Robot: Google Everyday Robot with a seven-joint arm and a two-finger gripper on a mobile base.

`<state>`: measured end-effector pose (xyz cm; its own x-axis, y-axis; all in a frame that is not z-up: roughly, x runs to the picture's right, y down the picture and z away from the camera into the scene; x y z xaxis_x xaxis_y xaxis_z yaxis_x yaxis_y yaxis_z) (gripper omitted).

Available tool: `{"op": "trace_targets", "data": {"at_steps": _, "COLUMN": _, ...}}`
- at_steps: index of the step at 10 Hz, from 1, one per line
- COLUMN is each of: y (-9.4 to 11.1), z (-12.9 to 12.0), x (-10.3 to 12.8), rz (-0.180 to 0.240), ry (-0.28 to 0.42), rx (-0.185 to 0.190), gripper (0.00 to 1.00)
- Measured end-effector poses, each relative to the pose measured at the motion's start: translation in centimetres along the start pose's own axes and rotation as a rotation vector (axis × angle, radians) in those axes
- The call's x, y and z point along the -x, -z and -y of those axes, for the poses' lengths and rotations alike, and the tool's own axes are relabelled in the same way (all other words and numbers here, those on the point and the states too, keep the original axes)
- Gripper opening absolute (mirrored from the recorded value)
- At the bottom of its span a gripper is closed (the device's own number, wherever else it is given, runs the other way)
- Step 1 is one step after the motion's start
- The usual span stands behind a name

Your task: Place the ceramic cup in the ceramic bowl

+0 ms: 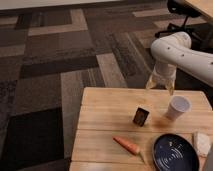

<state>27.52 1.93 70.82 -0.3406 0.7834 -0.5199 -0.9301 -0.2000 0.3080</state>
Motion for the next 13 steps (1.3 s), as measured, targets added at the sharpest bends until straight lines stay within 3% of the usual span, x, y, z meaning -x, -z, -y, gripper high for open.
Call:
{"op": "trace_targets", "data": {"at_steps": 4, "y": -2.6, "z": 4.8, "x": 1.1, "rz": 0.032, "ry": -0.031, "rx": 0.027, "gripper": 0.65}}
{"op": "trace_targets", "data": {"at_steps": 5, "y": -3.8, "z": 6.0, "x": 0.6, "rz": 0.029, "ry": 0.025, "rx": 0.058, "gripper": 0.65}}
{"op": "trace_targets", "data": {"at_steps": 6, "y": -4.1, "z": 6.5, "x": 0.4, "rz": 0.027, "ry": 0.058, "rx": 0.065, "gripper": 0.65}}
{"op": "trace_targets", "data": {"at_steps": 8, "y": -4.5, "z": 7.8, "x": 0.0, "rz": 0.031, "ry": 0.193, "rx": 0.083, "gripper": 0.65}}
{"op": "trace_targets", "data": {"at_steps": 11, "y": -4.2, "z": 6.7, "x": -1.0, "rz": 0.045, "ry": 0.447, "rx": 0.138, "gripper": 0.65}}
{"op": "trace_targets", "data": {"at_steps": 12, "y": -4.6, "z": 7.0, "x": -1.8, "rz": 0.018, "ry": 0.531, "rx": 0.149, "gripper": 0.65}}
{"op": "trace_targets", "data": {"at_steps": 13, "y": -4.9, "z": 7.8, "x": -2.1, "rz": -0.015, "ry": 0.593, "rx": 0.138, "gripper": 0.65}}
